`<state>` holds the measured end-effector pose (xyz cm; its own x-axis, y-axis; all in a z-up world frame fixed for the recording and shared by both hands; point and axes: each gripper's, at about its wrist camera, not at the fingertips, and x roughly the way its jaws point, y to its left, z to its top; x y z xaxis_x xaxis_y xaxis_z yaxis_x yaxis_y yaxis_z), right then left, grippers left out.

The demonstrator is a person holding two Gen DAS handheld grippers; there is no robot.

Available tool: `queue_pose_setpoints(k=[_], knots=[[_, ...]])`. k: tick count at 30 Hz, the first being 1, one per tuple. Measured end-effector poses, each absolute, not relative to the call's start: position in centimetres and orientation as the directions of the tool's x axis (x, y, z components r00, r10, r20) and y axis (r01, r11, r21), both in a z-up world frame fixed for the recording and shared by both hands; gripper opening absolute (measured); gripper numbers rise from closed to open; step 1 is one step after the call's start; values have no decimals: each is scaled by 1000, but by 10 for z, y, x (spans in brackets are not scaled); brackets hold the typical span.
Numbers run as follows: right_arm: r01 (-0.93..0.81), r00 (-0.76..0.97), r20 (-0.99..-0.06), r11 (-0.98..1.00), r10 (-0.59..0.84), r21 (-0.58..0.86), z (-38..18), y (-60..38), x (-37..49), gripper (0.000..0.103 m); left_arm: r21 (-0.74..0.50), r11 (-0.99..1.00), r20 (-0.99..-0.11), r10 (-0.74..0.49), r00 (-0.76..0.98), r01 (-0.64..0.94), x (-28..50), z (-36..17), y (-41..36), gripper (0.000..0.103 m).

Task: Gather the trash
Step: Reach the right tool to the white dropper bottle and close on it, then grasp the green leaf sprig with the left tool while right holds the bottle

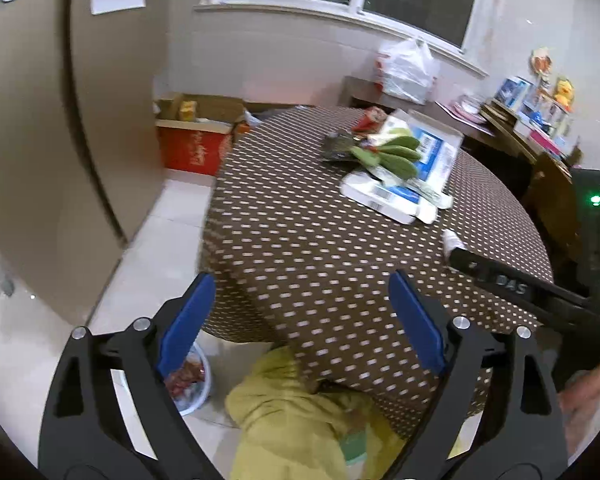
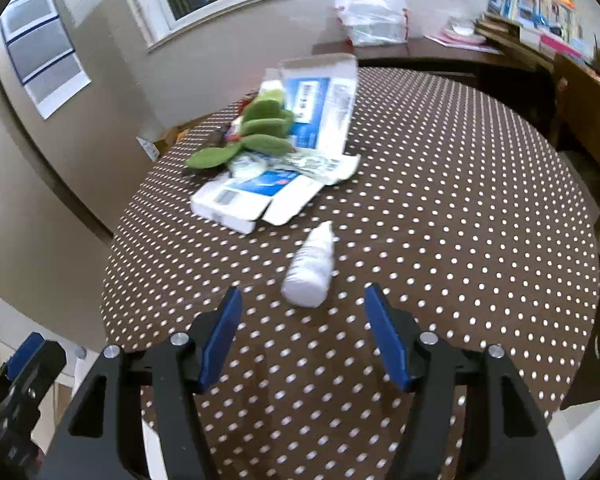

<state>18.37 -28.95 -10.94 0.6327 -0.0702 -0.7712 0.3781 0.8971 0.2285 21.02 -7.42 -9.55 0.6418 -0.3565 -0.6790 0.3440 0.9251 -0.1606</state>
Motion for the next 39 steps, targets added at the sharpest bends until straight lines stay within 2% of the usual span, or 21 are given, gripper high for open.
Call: queue_pose_setpoints(k=[6, 7, 8, 9, 10, 19, 27, 32, 35, 38, 39], knots=[[325, 621, -780, 932, -82, 161, -122, -287, 202, 60, -137, 919, -682, -358, 637, 370, 211, -95, -95, 87], [325, 621, -777, 935, -100, 140, -123, -287, 207, 48, -145, 916, -680, -367, 634, 374, 210, -95, -93, 88], [326, 622, -773, 939, -128, 106, -124, -287, 212, 43, -154, 914, -679, -374, 632, 375, 211, -95, -93, 88], [326, 619, -772, 941, -144, 86, -125, -287, 216, 28, -161, 914, -679, -376, 630, 372, 212, -96, -95, 88], [322, 620, -772, 943, -143, 85, -125, -291, 217, 25, -170, 917, -684, -373, 627, 360, 213, -98, -96, 88], [333, 671, -740, 904, -29, 267, -118, -346, 187, 24, -154, 893, -683, -405, 607, 422, 224, -104, -136, 88], [336, 707, -706, 901, -50, 273, -95, -379, 195, 24, -218, 881, -602, -460, 653, 419, 281, -87, -168, 88], [340, 709, -701, 908, -78, 243, -86, -393, 219, 24, -208, 890, -637, -438, 634, 406, 328, -89, -185, 88], [338, 708, -701, 912, -83, 234, -85, -397, 233, 24, -189, 894, -651, -424, 629, 407, 349, -96, -194, 80], [333, 709, -702, 910, -70, 245, -86, -398, 243, 24, -204, 890, -676, -429, 599, 407, 371, -112, -202, 78], [333, 709, -703, 909, -66, 250, -87, -399, 245, 24, -205, 895, -692, -419, 587, 397, 378, -118, -203, 58]])
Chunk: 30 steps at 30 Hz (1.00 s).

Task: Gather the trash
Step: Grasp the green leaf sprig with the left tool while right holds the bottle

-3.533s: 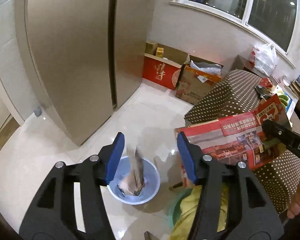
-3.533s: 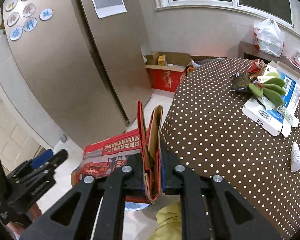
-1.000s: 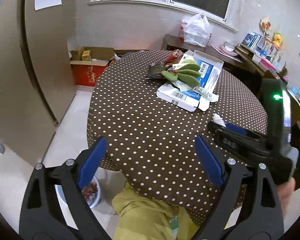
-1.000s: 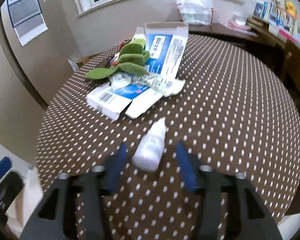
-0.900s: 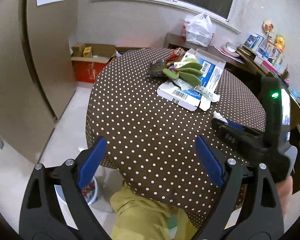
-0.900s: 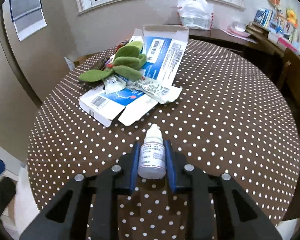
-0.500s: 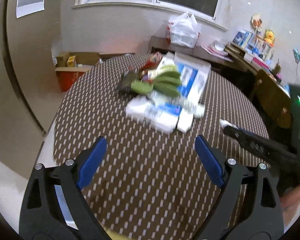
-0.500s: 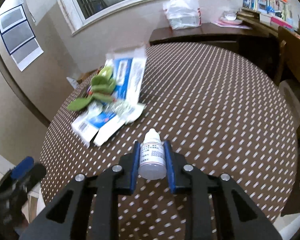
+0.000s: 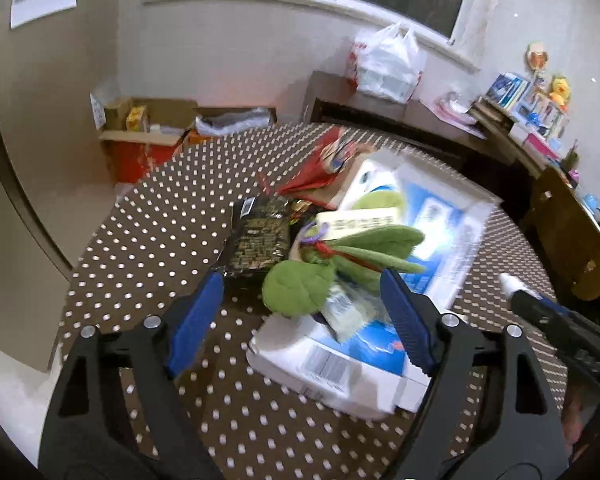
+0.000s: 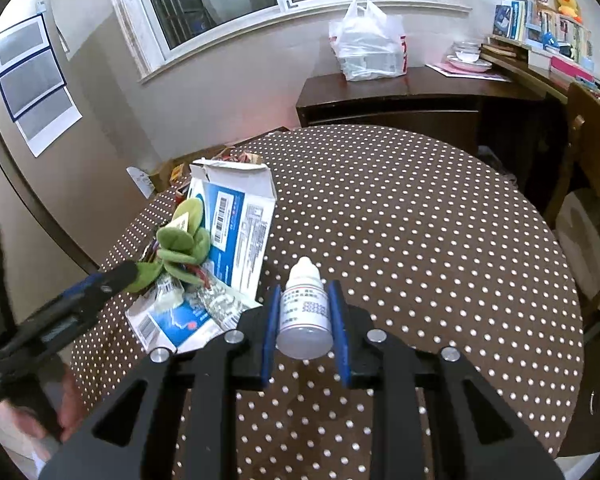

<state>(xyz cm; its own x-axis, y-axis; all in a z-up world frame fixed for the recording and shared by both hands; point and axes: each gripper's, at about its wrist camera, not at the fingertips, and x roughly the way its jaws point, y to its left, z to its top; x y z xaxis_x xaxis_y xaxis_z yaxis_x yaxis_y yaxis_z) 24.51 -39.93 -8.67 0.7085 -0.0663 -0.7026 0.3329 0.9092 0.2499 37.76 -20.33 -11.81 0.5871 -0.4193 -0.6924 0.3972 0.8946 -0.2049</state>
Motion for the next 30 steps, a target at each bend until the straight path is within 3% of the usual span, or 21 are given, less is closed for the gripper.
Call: queue_pose_setpoints(k=[2, 5, 21, 30], knots=[[341, 703, -707, 909, -78, 239, -88, -399, 247, 24, -231, 889, -713, -432, 552, 397, 384, -126, -203, 16], [357, 694, -711, 910, -108, 211, -89, -398, 246, 24, -290, 863, -674, -491, 552, 414, 382, -126, -195, 6], [354, 741, -659, 908, -126, 224, -51, -374, 193, 24, -266, 839, -536, -538, 651, 475, 318, -55, -166, 4], [249, 761, -647, 940, -41, 233, -43, -319, 182, 24, -266, 858, -526, -511, 680, 439, 285, -47, -116, 4]])
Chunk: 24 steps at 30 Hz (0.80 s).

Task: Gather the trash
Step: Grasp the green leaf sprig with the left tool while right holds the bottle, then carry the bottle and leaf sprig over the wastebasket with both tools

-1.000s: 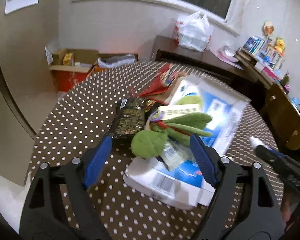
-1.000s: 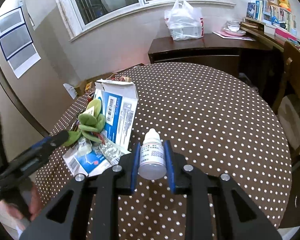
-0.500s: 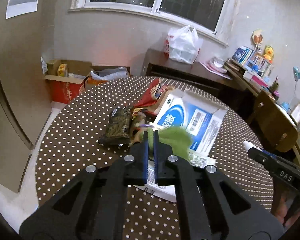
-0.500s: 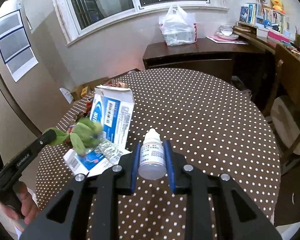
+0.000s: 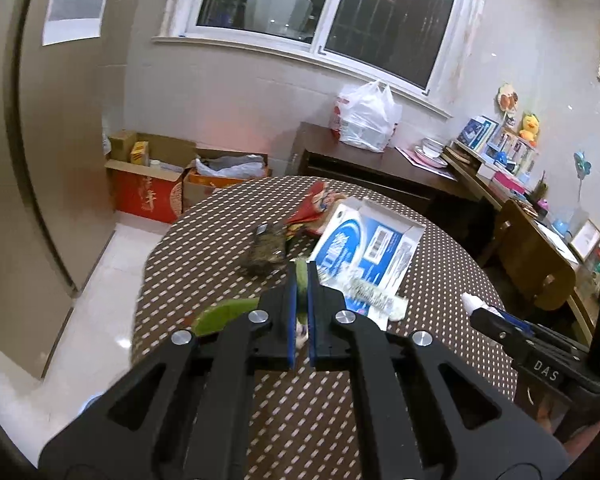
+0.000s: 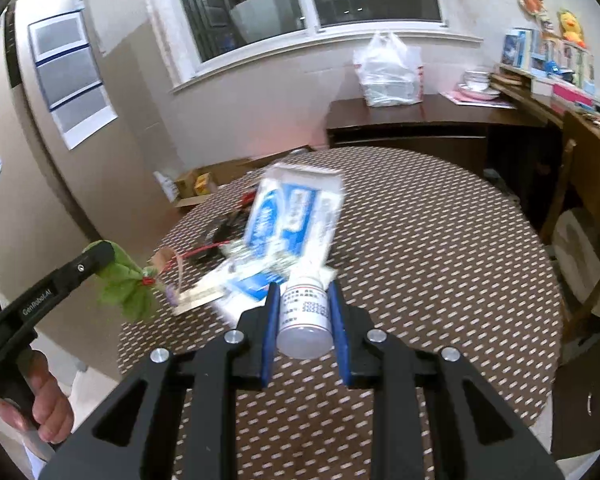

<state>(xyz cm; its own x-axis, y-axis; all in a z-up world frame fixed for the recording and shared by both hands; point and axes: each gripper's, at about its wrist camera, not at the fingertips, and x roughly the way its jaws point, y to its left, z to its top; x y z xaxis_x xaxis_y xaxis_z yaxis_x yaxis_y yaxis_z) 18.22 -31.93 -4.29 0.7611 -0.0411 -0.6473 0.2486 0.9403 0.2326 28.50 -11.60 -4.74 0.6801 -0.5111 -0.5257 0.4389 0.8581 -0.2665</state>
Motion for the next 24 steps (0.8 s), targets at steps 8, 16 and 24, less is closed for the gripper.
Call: queue_pose_setpoints(k=[8, 16, 24], knots=[[101, 726, -684, 971, 78, 219, -55, -242, 197, 24, -249, 897, -510, -441, 739, 364, 259, -48, -47, 4], [-30, 682, -708, 974, 183, 224, -68, -168, 207, 24, -225, 941, -508, -335, 794, 254, 237, -47, 23, 4], [-124, 636, -731, 967, 248, 221, -79, -107, 224, 24, -190, 977, -562, -188, 806, 95, 226, -68, 83, 5]])
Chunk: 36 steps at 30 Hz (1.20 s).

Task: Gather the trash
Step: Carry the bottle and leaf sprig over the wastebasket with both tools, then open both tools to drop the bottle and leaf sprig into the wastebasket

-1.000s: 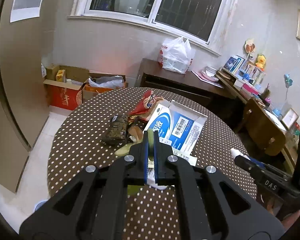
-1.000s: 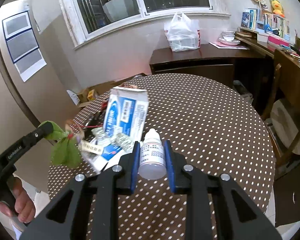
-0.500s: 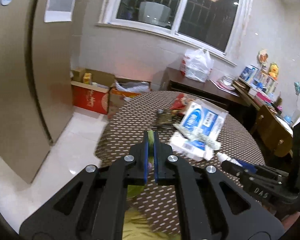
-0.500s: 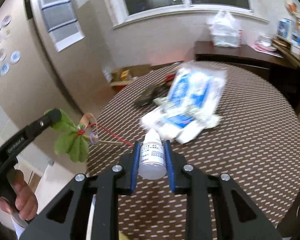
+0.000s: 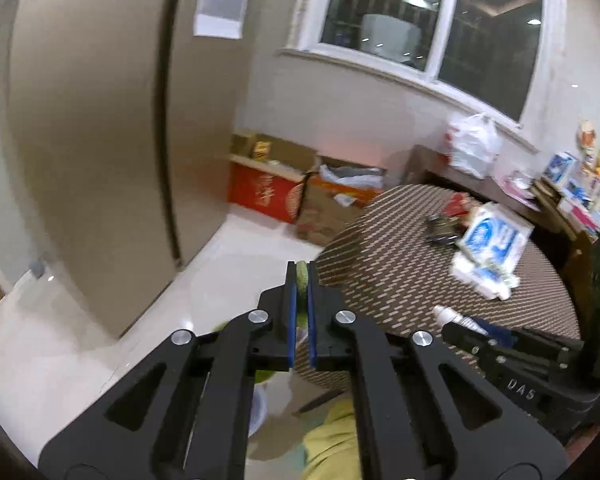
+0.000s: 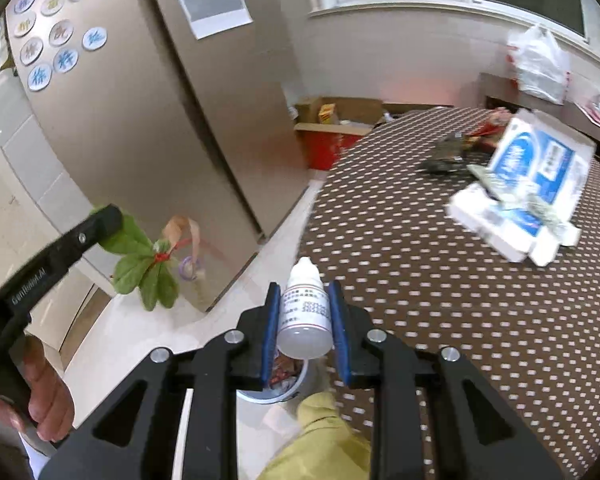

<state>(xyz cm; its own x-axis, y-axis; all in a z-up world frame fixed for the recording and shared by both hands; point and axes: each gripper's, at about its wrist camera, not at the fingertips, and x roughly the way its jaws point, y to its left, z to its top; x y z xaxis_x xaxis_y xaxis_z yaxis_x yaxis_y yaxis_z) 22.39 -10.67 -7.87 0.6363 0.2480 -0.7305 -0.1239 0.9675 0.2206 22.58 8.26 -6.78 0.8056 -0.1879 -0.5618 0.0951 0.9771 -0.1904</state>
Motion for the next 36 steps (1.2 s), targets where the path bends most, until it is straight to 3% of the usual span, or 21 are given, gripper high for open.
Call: queue_pose_setpoints(k=[14, 16, 18, 19, 20, 33, 35, 36], knots=[[-206, 564, -779, 960, 274, 189, -100, -44, 246, 24, -135, 990, -693, -65, 718, -40, 239, -133, 132, 7], [-207, 559, -784, 961, 271, 184, -102, -40, 248, 24, -125, 991, -710, -57, 702, -46, 242, -141, 135, 15], [-209, 550, -789, 960, 273, 186, -105, -39, 254, 24, -132, 990, -719, -60, 693, -52, 243, -148, 139, 30], [-212, 545, -791, 959, 278, 190, -107, -39, 257, 24, -136, 989, -720, -59, 691, -57, 242, -151, 142, 46], [-216, 537, -794, 956, 284, 197, -109, -37, 259, 24, -138, 989, -715, -58, 696, -60, 241, -152, 143, 53], [-339, 407, -845, 916, 347, 213, -154, 35, 276, 25, -146, 963, -753, 39, 657, -226, 203, -178, 202, 54], [-355, 398, -859, 918, 321, 178, -162, 51, 281, 35, -150, 957, -757, 50, 651, -248, 198, -180, 211, 56], [-339, 399, -871, 929, 287, 150, -166, 54, 283, 65, -153, 953, -760, 57, 648, -263, 194, -180, 216, 57]])
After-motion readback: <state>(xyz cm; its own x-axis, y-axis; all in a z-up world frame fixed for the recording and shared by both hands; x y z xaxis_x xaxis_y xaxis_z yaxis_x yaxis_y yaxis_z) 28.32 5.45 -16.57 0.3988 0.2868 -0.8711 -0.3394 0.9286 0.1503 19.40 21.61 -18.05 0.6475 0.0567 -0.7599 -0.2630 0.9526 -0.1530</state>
